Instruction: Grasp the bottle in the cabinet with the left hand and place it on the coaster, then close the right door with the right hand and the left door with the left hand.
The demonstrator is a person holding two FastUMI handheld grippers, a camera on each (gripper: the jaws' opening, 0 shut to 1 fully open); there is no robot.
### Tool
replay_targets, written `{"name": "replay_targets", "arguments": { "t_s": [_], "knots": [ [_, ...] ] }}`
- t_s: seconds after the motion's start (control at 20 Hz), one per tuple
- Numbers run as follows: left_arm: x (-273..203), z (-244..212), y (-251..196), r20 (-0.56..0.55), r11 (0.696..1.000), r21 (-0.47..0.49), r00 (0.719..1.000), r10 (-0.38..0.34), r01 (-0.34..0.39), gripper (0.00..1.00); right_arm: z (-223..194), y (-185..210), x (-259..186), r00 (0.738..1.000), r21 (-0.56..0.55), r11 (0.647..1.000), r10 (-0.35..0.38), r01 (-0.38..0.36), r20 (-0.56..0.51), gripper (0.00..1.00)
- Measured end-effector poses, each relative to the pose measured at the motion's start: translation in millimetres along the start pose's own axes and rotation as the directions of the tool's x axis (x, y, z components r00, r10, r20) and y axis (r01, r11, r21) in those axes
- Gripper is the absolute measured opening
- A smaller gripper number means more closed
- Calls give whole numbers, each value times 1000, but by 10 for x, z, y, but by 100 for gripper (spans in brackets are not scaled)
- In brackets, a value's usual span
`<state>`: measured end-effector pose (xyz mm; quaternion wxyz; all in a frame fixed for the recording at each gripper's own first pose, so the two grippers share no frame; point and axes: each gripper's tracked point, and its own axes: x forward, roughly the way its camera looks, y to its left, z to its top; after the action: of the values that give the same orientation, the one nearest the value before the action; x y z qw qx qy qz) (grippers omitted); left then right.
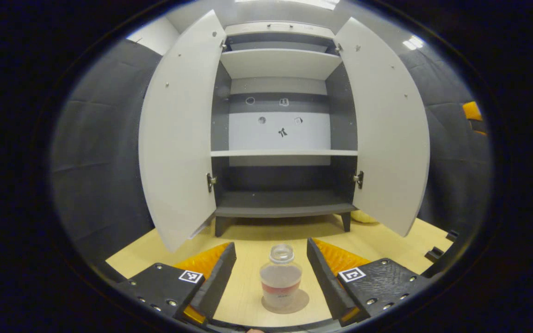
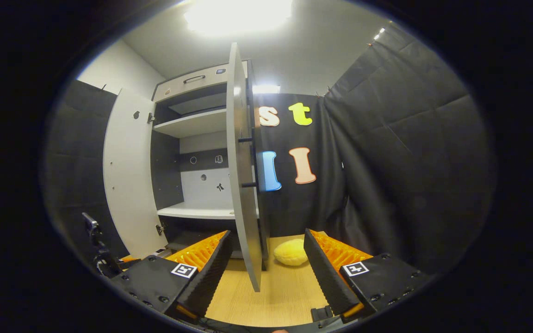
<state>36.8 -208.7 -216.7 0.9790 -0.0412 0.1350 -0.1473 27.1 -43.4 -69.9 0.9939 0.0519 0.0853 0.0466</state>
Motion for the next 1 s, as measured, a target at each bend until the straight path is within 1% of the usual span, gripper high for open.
{"name": "replay_targets", "arguments": {
  "t_s": [0.1,0.15,0.2,0.4,0.5,0.6,0.65,0.75,0.9,1.0],
  "knots": [
    [-144,263,103,37,1000,2,999,5,-6,90,99,-85,105,999,1,1000,-30,30,12,98],
    [-221,364,143,50,1000,-1,999,5,-5,93,148,-122,157,999,3,999,-47,47,19,98],
    [-297,433,210,60,1000,-5,998,11,-11,90,216,-153,215,998,4,998,-63,63,28,98],
    [-522,629,583,65,998,-19,996,64,-63,90,444,-250,472,988,-27,990,-140,142,67,98],
    [-621,725,850,73,995,-2,992,102,-103,90,573,-325,595,978,-55,979,-189,194,89,98],
    [-698,815,1136,84,988,14,985,151,-152,90,698,-311,702,970,-60,973,-214,222,112,98],
    [-728,863,1271,88,985,11,981,170,-172,90,745,-307,760,966,-60,970,-226,235,124,100],
    [-795,913,1506,91,980,-5,976,200,-200,90,828,-287,873,957,-65,963,-250,262,144,98],
    [-838,1007,1817,112,971,-16,965,238,-238,90,895,-342,1022,934,-73,940,-321,335,157,98],
    [-862,1052,1978,123,966,-8,958,259,-260,90,889,-351,1117,921,-66,925,-362,374,144,98]
  ]
}}
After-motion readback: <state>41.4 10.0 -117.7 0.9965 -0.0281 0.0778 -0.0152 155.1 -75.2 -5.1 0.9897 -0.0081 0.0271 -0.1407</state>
